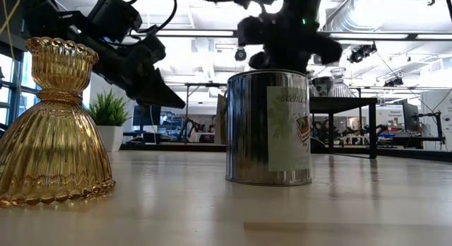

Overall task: Pick & Place candle stick holders
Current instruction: Align the silver scented candle with the other silver scented candles on the shelf

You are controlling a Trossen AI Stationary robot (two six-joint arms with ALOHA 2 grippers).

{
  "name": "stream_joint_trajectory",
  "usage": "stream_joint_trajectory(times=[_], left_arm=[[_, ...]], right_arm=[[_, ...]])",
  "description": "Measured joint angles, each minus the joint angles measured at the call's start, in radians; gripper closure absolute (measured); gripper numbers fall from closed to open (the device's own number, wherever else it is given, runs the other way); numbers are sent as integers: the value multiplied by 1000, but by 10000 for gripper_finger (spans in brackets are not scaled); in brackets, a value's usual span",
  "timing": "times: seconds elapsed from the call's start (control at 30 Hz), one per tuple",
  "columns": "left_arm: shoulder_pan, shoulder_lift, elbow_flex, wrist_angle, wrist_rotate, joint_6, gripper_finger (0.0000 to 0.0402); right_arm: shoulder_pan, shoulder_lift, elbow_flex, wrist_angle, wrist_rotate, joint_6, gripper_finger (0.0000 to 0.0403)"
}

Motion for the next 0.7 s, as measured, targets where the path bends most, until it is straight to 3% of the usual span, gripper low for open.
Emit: stream_joint_trajectory(times=[0.2, 0.37, 0.53, 0.7], left_arm=[[0, 0, 0, 0, -56, -3, 401], [0, 0, 0, 1, -104, 7, 401], [0, 0, 0, 1, -109, 26, 401], [0, 0, 0, -6, -108, 35, 401]], right_arm=[[1, 0, 112, -125, -35, 601, 397], [-7, 0, 121, -146, -42, 948, 401], [-36, 39, 119, -151, -58, 1142, 401], [-59, 83, 122, -108, -50, 1187, 385]])
